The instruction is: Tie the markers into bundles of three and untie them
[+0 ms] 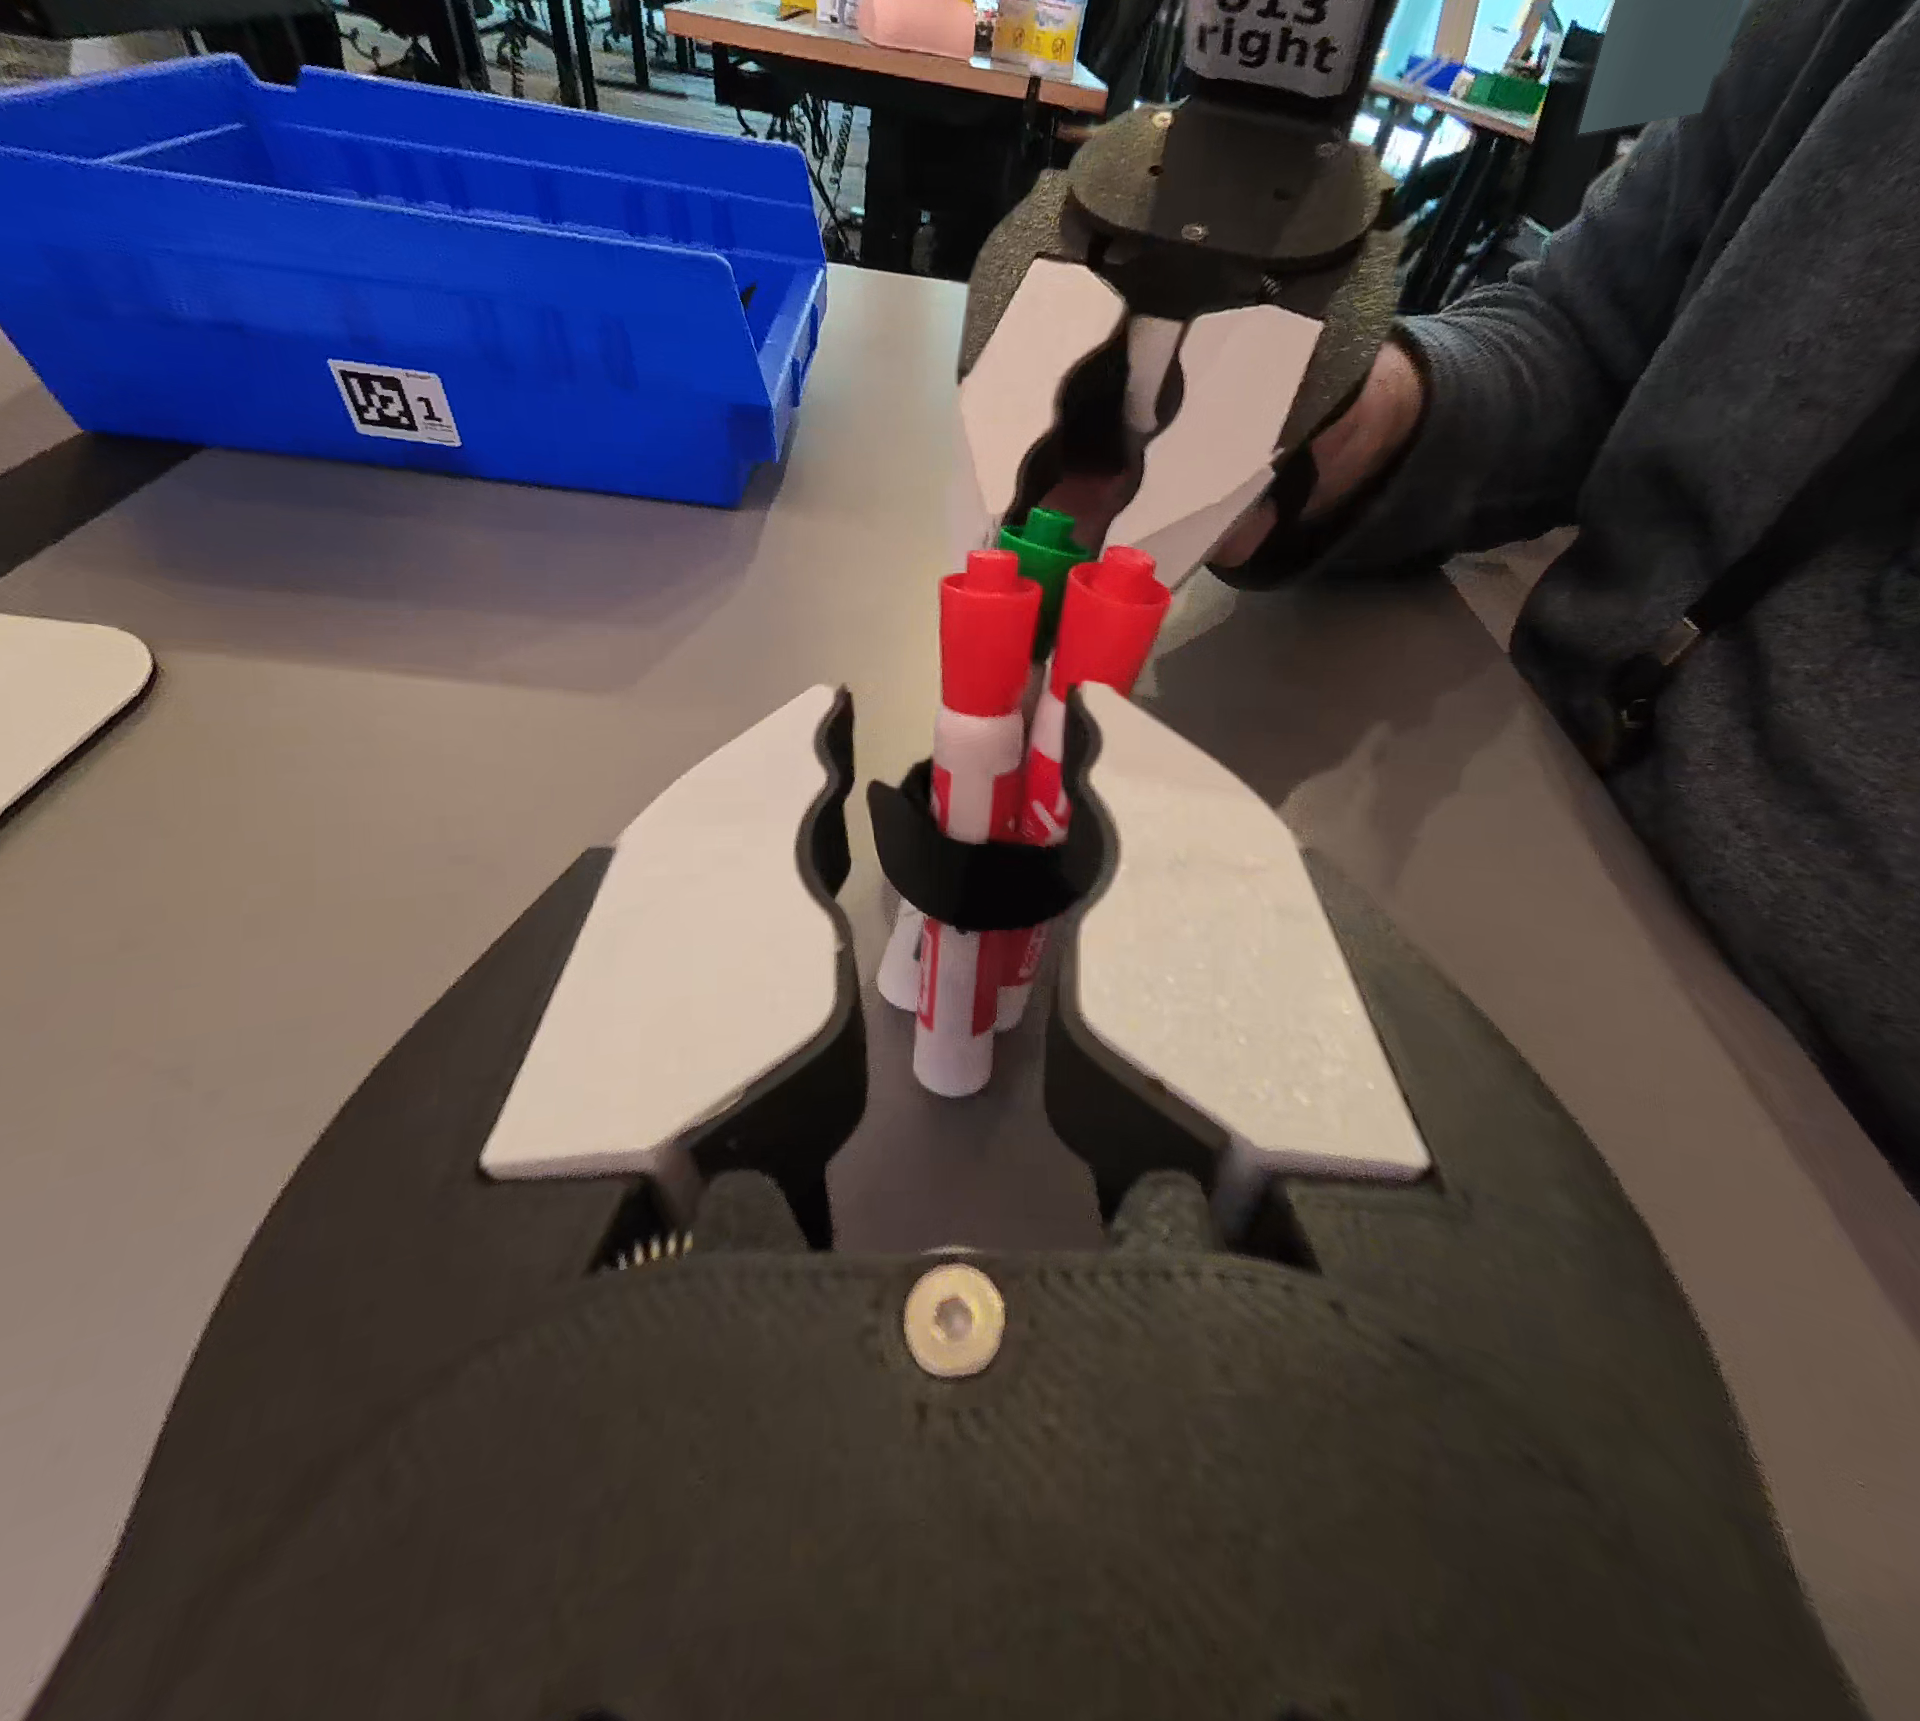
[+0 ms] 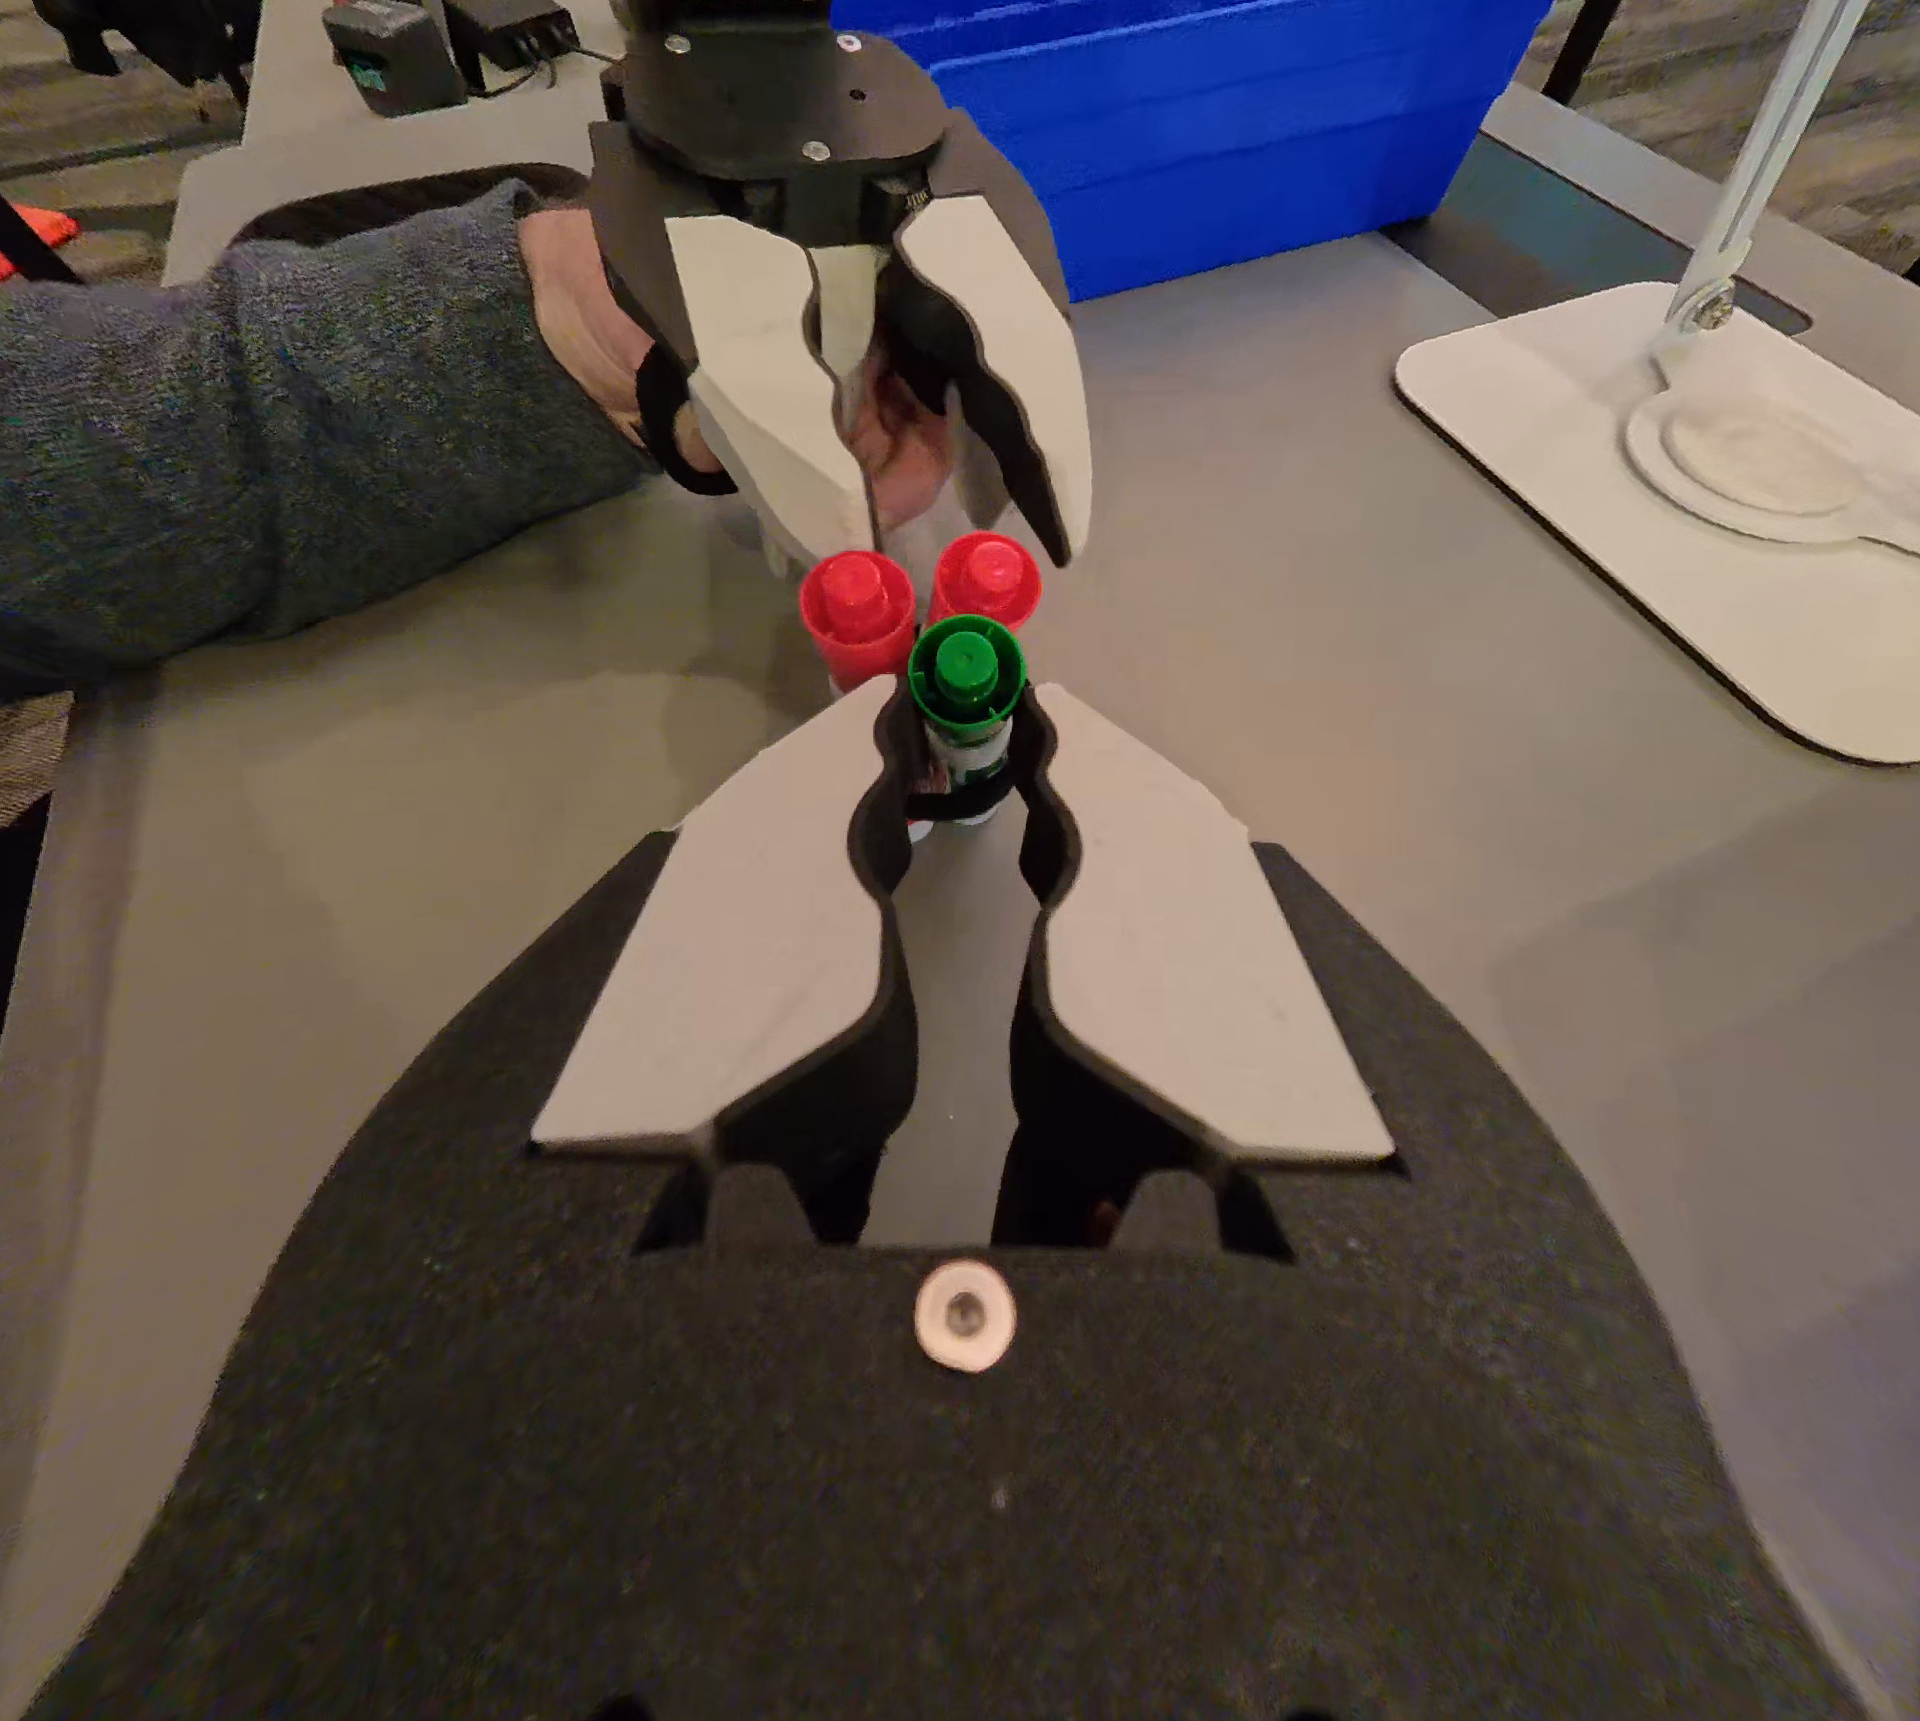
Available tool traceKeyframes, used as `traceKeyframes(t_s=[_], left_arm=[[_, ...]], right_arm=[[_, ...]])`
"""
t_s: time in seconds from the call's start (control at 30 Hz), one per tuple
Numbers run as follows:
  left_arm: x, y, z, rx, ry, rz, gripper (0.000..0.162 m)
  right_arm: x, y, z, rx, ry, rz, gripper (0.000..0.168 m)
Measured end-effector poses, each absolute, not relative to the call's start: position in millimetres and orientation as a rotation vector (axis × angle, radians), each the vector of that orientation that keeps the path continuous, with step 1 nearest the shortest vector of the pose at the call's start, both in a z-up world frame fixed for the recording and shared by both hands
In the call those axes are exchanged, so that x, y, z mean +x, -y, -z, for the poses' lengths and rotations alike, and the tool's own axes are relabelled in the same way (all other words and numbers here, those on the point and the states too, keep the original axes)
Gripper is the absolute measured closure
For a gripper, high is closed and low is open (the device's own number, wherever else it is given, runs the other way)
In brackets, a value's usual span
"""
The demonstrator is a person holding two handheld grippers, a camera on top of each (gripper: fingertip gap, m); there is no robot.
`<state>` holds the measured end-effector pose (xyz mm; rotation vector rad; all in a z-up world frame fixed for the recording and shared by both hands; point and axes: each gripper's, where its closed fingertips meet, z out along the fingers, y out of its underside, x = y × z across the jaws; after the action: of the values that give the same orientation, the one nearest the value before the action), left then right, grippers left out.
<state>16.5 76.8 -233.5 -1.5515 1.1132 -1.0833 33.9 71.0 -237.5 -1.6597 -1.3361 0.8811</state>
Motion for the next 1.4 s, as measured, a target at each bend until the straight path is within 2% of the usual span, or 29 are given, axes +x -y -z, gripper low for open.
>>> traceKeyframes(t_s=[0.07,0.17,0.23,0.3,0.37,0.43,0.5,0.53,0.67,1.0,1.27,1.4], left_arm=[[9.5,-72.6,232.5,-1.556,-1.085,1.104,0.122],[4.3,-67.2,242.3,-1.643,-1.096,1.013,0.103],[9.2,-66.8,251.5,-1.696,-1.137,0.928,0.1],[18.7,-69.6,259.0,-1.743,-1.142,0.892,0.088],[22.7,-74.6,260.5,-1.731,-1.088,0.853,0.099],[24.3,-75.5,269.0,-1.745,-1.088,0.784,0.121],[23.4,-77.7,268.4,-1.735,-1.074,0.747,0.125],[22.6,-75.6,267.2,-1.722,-1.079,0.763,0.125],[18.9,-69.5,255.9,-1.651,-1.062,0.871,0.125],[18.6,-51.8,238.6,-1.501,-1.096,1.078,0.125],[16.7,-45.0,232.0,-1.445,-1.103,1.182,0.126],[17.8,-42.5,231.3,-1.434,-1.119,1.219,0.125]], right_arm=[[31.7,-72.9,237.5,-1.661,1.341,-0.872,0.152],[27.6,-73.9,237.3,-1.68,1.339,-0.878,0.152],[23.7,-74.4,237.0,-1.688,1.335,-0.877,0.152],[18.9,-73.7,236.7,-1.691,1.333,-0.89,0.152],[14.3,-73.1,237.1,-1.695,1.331,-0.898,0.152],[10.5,-71.9,236.7,-1.689,1.335,-0.899,0.152],[7.4,-70.3,236.0,-1.67,1.347,-0.891,0.152],[6.4,-69.2,235.6,-1.663,1.356,-0.898,0.152],[13.1,-64.7,223.1,-1.569,1.369,-0.984,0.129],[15.5,-74.3,253.4,-1.538,1.51,-1.07,0.154],[-3.8,-65.7,257.8,-1.402,1.616,-1.32,0.15],[-7.0,-64.5,258.4,-1.356,1.664,-1.326,0.157]])
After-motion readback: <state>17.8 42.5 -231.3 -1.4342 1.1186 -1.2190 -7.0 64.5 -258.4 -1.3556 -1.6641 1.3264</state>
